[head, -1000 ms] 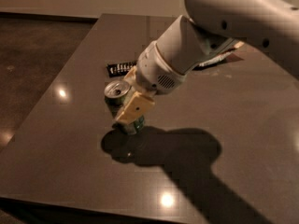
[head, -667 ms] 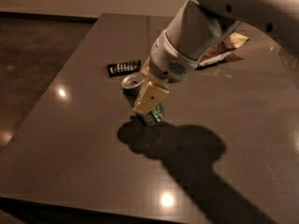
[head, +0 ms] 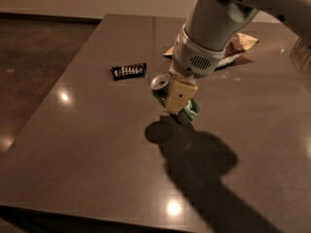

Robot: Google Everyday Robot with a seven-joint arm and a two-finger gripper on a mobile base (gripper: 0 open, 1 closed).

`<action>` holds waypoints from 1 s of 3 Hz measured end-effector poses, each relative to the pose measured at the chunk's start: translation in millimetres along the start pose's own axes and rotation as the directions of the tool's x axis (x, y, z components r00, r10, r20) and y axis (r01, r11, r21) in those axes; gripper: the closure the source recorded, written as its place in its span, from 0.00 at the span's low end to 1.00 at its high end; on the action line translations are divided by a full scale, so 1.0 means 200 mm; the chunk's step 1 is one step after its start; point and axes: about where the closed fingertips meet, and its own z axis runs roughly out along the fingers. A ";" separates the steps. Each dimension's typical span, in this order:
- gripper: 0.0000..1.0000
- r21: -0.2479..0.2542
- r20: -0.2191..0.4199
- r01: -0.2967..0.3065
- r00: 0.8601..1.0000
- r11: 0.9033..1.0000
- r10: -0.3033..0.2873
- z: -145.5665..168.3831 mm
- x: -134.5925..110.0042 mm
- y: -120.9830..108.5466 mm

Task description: Knock green can over

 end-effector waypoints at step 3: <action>0.30 0.045 -0.274 0.156 0.952 0.987 -0.138 0.07 0.10 0.08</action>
Offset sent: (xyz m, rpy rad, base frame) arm -0.0162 -0.0172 -0.0236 -0.3301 -0.0988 0.1038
